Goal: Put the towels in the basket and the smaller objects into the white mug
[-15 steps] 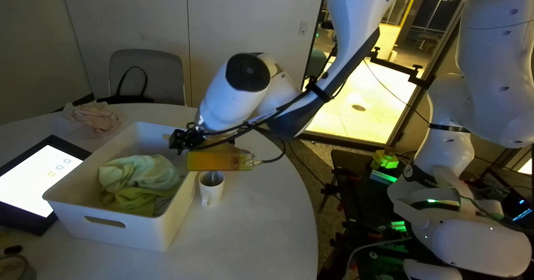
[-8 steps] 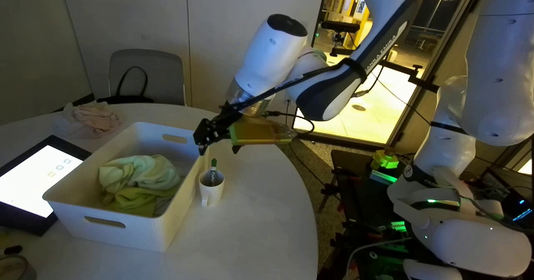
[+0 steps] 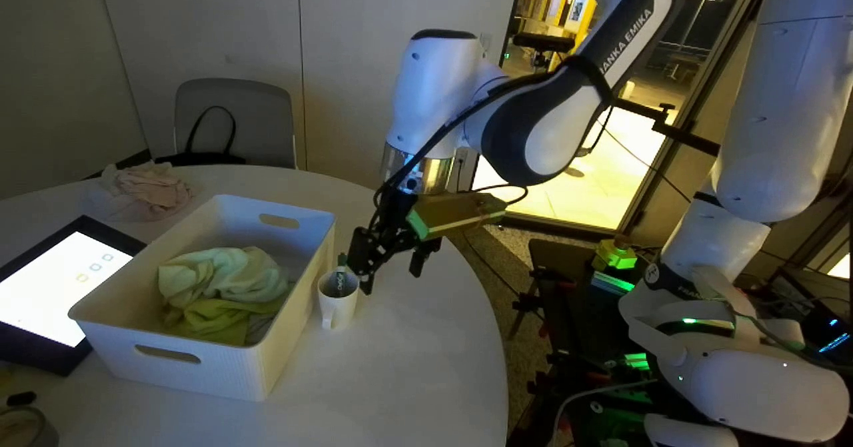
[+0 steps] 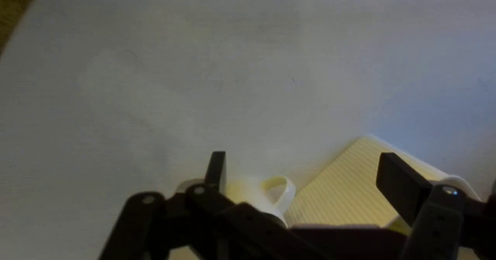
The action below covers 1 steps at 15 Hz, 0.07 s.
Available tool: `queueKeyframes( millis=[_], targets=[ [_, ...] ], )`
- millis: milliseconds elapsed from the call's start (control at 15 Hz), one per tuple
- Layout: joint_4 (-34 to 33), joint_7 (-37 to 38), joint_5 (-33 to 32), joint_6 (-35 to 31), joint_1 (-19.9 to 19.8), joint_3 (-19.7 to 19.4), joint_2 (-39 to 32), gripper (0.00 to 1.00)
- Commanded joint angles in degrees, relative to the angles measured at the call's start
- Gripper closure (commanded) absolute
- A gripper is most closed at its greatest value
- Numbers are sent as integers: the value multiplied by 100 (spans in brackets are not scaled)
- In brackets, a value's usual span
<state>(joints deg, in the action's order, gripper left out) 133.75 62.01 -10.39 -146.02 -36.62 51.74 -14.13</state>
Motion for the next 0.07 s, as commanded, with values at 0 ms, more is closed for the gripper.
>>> queueKeyframes(
  millis=[0],
  targets=[
    [-29,-683,853,64,980,-986,364,0]
  ],
)
